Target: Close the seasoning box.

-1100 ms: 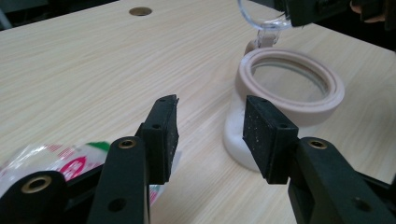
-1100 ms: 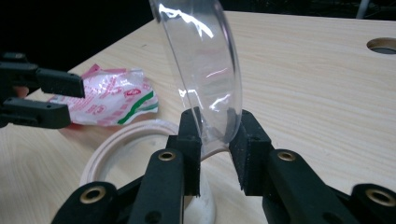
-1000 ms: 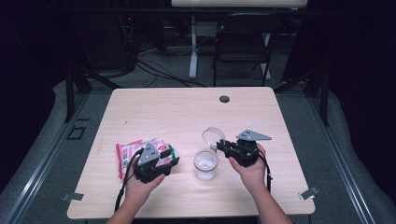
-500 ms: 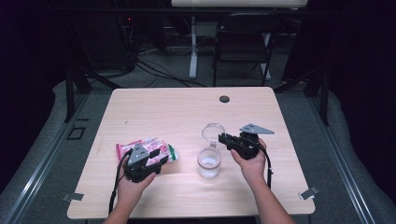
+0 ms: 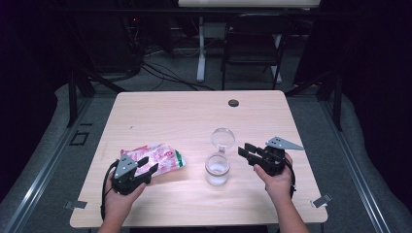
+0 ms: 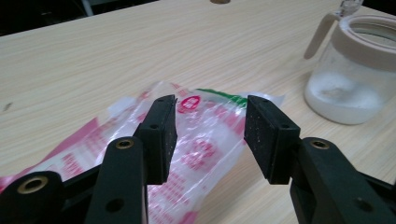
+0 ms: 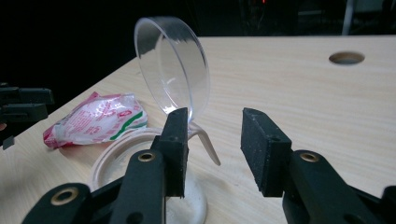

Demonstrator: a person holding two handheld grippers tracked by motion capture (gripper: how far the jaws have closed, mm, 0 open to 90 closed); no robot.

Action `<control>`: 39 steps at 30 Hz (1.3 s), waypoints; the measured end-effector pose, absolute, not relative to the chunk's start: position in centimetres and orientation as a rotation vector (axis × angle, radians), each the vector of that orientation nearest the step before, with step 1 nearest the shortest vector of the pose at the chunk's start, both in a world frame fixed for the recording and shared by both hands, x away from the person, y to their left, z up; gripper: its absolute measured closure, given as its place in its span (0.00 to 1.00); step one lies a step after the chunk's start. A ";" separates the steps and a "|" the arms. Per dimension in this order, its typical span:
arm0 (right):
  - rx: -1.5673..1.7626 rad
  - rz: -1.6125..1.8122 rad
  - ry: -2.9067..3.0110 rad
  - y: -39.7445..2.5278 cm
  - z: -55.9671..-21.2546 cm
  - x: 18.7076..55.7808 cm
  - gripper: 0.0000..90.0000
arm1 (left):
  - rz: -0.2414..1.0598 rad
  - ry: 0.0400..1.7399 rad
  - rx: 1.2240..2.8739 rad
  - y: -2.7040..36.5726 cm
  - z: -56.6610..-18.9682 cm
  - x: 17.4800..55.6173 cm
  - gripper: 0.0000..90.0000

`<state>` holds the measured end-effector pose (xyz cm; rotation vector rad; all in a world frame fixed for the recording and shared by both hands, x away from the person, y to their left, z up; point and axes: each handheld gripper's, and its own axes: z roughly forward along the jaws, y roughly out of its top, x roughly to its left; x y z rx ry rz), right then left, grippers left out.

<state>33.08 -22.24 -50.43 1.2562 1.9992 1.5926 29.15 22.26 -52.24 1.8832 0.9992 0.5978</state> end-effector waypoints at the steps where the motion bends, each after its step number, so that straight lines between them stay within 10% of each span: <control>1: 1.228 1.588 1.985 -22.4 -50.3 32.8 0.68 | 0.610 1.009 1.881 22.8 -52.2 29.2 0.60; 39: 1.247 1.506 1.945 -23.8 -50.9 30.9 0.63 | 0.796 0.795 2.212 15.7 -55.1 30.4 0.47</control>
